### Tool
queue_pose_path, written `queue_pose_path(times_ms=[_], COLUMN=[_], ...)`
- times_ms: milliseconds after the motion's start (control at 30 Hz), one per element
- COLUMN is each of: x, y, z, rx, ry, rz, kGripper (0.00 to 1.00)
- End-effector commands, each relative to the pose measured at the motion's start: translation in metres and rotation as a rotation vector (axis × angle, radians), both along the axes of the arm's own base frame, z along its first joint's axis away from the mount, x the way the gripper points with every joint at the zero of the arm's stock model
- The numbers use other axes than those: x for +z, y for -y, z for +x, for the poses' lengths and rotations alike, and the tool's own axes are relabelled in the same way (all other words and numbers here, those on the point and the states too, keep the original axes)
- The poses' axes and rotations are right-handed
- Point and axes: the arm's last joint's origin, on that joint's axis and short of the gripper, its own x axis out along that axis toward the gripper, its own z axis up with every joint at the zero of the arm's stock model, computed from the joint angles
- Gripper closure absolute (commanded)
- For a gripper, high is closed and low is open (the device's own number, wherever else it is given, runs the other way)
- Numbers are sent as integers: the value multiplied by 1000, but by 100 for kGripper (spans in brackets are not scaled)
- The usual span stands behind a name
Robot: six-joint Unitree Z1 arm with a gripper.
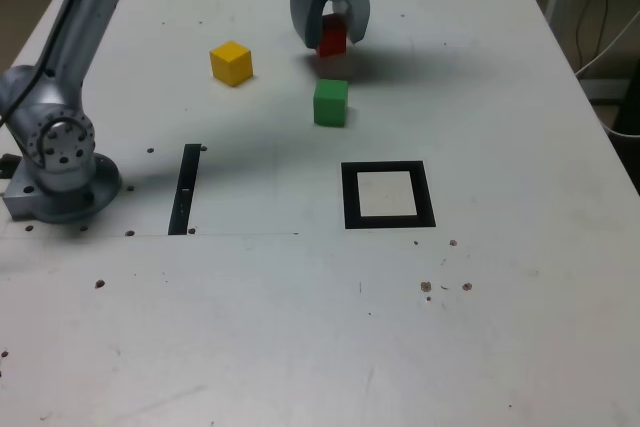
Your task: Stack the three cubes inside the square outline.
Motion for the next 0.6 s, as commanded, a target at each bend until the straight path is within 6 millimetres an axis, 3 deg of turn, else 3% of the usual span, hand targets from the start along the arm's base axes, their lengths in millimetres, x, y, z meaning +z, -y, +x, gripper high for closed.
queue_pose_path(times_ms=[0,567], x=[7,47], y=[8,93], z=[0,15], rx=[-14,-125], ry=[2,20], rz=[1,3], kGripper=[67,67])
